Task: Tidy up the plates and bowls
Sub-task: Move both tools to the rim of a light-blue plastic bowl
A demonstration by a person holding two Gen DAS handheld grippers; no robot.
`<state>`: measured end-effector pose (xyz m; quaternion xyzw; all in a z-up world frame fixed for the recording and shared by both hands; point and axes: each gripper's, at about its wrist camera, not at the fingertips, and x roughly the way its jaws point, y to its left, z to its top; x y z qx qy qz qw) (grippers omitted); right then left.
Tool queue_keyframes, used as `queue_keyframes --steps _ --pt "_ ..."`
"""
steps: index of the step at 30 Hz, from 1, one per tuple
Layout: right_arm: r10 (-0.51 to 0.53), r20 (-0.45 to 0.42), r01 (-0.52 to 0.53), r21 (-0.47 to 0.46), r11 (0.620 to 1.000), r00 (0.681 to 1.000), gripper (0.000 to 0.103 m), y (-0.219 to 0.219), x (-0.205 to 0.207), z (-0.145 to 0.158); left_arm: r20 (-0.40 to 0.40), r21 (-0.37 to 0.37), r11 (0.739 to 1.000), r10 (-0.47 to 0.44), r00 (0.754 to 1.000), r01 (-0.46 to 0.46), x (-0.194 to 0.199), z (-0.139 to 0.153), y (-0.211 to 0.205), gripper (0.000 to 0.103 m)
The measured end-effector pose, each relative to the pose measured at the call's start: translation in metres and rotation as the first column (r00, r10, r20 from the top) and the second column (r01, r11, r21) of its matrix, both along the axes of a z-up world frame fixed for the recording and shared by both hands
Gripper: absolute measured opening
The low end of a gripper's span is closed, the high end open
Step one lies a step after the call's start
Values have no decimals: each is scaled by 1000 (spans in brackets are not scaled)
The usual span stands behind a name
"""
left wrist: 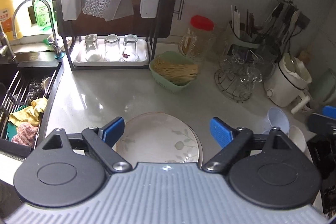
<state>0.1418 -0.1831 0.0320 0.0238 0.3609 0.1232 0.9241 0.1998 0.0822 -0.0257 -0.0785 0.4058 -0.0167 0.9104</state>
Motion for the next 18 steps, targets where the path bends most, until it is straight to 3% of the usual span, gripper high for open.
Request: queue_keyframes --steps 6,11,18 --pt "57 -116 -56 12 998 992 103 -45 9 26 -42 -11 1000 -12 999 12 19 -4 -31 91" --pt "31 -208 -25 32 999 978 103 -70 28 42 -93 -32 997 -69 993 66 48 -17 -48 91" --pt "38 -260 -25 53 998 965 103 -83 50 42 -145 -89 993 -92 985 79 80 -31 -58 91"
